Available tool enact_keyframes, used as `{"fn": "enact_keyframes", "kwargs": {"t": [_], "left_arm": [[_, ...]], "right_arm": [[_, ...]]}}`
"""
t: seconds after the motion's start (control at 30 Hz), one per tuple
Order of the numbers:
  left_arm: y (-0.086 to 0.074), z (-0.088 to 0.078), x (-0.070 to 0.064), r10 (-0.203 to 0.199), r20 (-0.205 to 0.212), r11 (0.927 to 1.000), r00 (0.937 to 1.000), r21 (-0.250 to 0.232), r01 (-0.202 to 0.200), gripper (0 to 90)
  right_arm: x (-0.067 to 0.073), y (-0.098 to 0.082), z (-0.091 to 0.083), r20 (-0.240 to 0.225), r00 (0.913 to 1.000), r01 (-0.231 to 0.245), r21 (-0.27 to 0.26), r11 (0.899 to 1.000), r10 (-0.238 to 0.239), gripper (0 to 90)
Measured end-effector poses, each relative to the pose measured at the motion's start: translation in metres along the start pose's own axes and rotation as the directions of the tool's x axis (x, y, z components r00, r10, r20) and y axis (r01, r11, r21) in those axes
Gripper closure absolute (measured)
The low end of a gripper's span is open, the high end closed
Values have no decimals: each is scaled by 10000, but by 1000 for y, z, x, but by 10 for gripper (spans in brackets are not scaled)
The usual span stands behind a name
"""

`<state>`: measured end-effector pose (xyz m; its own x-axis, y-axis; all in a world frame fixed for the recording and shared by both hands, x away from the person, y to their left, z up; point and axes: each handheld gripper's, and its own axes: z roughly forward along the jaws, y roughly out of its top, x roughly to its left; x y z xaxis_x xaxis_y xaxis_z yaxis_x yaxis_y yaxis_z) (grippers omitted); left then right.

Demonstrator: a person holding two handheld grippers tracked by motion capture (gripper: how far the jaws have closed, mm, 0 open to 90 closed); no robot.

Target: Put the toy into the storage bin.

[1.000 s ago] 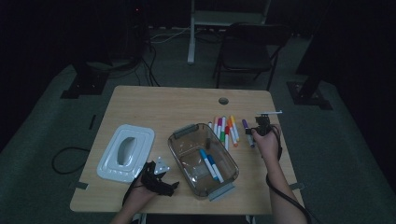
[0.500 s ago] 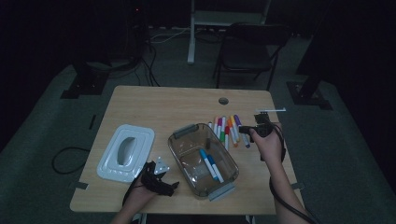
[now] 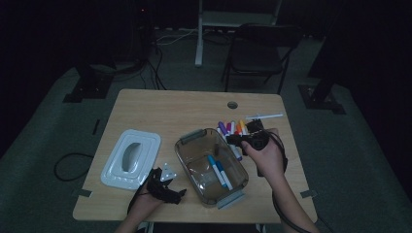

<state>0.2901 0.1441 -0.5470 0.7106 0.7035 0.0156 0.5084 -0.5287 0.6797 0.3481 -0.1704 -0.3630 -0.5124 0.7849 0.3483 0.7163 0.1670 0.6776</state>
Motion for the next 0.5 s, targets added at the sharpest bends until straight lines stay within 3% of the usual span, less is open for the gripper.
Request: {"fn": "enact_keyframes", "kwargs": {"t": [0.3, 0.5], "left_arm": [[0, 0, 0, 4, -2, 10000, 10000, -2, -4, 5], [0, 0, 0, 17, -1, 10000, 10000, 3, -17, 5]], "right_arm": [[40, -4, 24, -713, 9955, 663, 605, 9960, -620, 767], [53, -8, 44, -1014, 9920, 872, 1130, 9898, -758, 767]]}}
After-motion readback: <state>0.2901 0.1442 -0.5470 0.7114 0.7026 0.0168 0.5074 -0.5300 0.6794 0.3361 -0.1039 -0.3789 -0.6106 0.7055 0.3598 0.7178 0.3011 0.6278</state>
